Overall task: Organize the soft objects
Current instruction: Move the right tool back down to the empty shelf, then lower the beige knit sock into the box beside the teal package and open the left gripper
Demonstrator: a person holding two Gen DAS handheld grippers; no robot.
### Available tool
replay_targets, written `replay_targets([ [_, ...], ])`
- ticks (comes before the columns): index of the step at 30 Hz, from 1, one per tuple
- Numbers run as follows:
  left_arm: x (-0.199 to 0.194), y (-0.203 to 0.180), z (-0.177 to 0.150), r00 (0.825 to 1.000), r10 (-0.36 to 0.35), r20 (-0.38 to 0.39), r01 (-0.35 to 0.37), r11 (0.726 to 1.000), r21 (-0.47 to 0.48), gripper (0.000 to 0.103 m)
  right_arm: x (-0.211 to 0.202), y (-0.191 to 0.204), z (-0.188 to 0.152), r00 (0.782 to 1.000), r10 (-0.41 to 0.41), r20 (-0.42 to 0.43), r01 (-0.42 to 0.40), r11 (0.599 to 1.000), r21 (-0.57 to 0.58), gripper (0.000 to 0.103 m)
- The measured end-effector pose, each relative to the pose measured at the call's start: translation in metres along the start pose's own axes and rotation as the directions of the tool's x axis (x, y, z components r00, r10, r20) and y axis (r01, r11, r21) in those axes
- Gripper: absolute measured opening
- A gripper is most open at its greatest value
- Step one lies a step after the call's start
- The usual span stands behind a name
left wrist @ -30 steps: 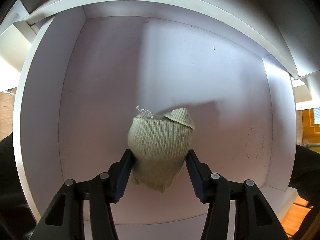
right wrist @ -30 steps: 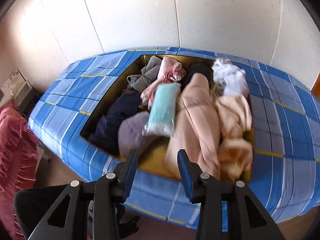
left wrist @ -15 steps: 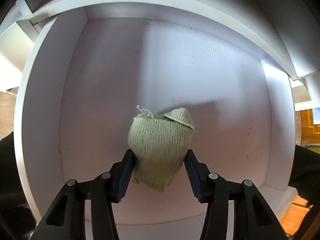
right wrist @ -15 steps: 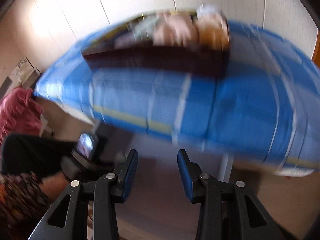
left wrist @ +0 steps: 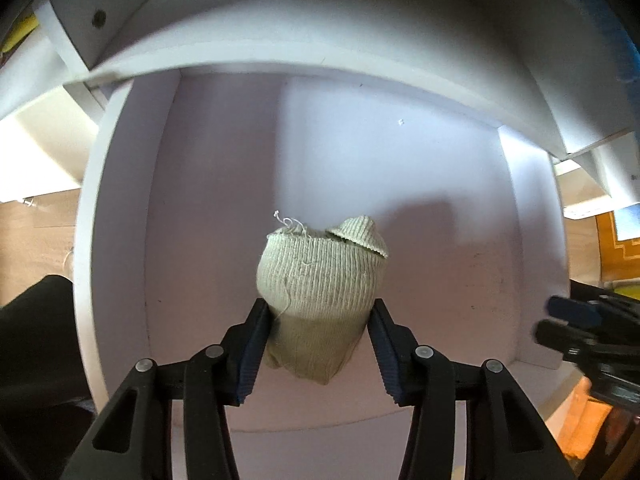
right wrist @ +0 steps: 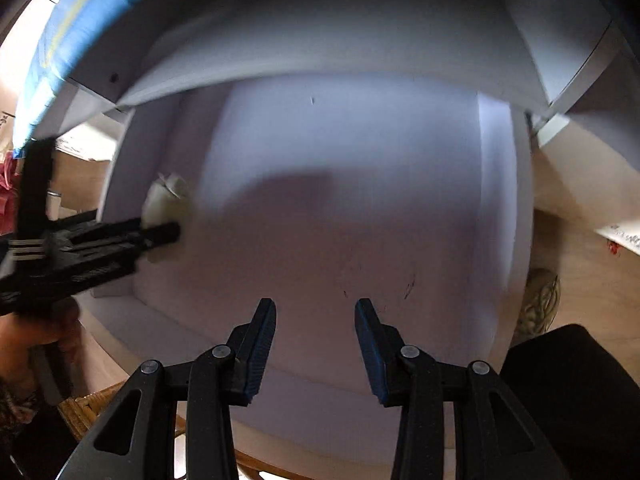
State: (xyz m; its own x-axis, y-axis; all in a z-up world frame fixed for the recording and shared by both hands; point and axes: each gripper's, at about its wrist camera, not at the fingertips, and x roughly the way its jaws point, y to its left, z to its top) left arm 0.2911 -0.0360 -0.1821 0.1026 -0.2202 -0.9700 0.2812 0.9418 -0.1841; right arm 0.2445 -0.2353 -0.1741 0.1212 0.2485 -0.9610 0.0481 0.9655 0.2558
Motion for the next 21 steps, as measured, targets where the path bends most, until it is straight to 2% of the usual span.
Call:
replay_targets([
  [4, -0.024, -0.012, -0.001, 0.999, 0.01, 0.033, -0.012, 0.998, 0.059, 0.05, 0.016, -0.003, -0.005, 0.999, -0.019, -0.045, 0.02, 1.0, 0.017, 0.042],
  [11, -0.088, -0.037, -0.007, 0.99, -0.024, 0.14, -0.003, 0.982, 0.186, 0.05, 0.036, -0.009, -0.004, 0.993, -0.061, -0.099, 0.066, 0.997, 0.045, 0.042],
  [21, -0.195, -0.048, -0.002, 0.956, -0.117, 0.27, 0.049, 0.968, 0.248, 0.05, 0.036, -0.02, -0.001, 0.993, -0.019, -0.115, 0.032, 0.993, 0.114, 0.042],
])
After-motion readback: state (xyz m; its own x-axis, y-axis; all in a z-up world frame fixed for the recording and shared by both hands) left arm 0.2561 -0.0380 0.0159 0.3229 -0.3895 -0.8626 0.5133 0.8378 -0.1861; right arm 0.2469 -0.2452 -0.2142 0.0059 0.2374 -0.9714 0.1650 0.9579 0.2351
